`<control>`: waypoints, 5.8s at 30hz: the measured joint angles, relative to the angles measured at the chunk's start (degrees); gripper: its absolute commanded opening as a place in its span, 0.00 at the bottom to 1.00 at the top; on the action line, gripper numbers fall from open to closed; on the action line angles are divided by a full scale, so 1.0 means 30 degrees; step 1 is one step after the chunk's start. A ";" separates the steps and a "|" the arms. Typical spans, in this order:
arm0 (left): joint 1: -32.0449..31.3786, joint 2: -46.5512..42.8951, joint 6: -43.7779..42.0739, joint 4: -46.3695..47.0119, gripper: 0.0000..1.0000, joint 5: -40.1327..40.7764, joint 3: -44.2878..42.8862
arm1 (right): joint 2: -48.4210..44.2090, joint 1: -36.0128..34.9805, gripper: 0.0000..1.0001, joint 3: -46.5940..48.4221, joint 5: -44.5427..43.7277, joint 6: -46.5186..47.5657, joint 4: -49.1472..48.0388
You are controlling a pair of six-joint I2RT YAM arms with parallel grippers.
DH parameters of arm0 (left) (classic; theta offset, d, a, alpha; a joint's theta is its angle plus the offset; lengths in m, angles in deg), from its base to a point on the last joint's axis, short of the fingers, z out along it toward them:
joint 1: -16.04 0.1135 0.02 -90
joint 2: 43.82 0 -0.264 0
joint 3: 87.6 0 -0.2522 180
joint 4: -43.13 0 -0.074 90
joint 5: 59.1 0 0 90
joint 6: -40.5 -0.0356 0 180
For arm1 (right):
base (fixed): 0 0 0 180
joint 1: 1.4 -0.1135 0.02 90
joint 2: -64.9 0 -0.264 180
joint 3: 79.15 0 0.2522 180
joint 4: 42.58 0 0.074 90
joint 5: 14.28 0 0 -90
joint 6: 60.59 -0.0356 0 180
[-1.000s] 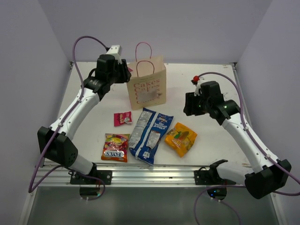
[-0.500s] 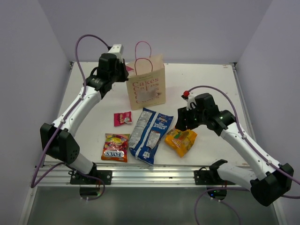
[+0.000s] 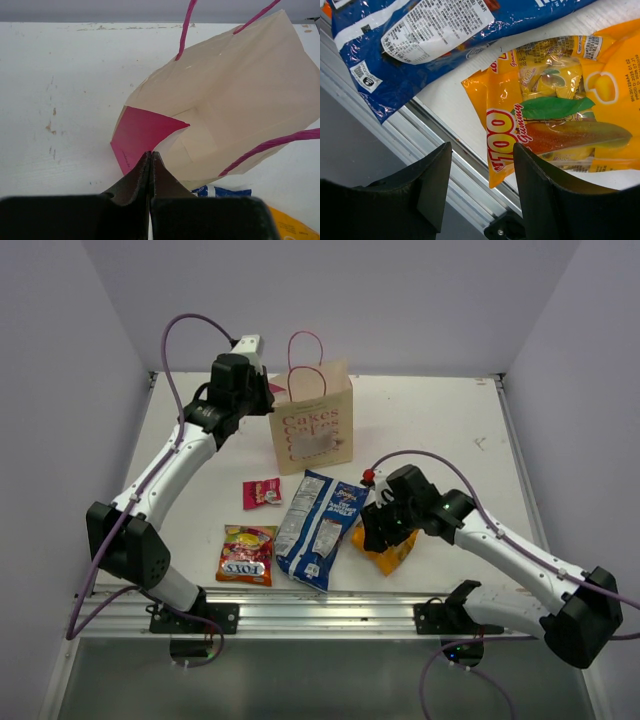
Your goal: Place the snacks into the paper bag
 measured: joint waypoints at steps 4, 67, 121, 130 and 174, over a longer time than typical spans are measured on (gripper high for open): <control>0.0000 0.0000 -0.0007 -0.0007 0.00 0.0000 -0.0007 | 0.0503 -0.0546 0.57 -0.0073 -0.0576 -0.0007 -0.0007; 0.0000 -0.0488 -0.0488 -0.0175 0.00 -0.2790 0.0138 | 1.4855 -0.3650 0.00 2.4582 -1.7966 1.0644 -1.3617; 0.0066 -0.0444 -0.1137 -0.0860 0.00 -0.2208 0.0138 | 1.3879 -0.3818 0.60 1.7850 -1.9256 0.5508 -1.4987; 0.0073 -0.0743 -0.1020 -0.0896 0.00 -0.1071 0.0532 | 1.3406 -0.3825 0.68 1.9256 -1.8790 0.6317 -1.4316; 0.0080 -0.1537 -0.0816 -0.1370 0.00 0.0342 0.1086 | 1.1453 -0.3031 0.95 0.2244 -0.7825 -0.9588 -1.0025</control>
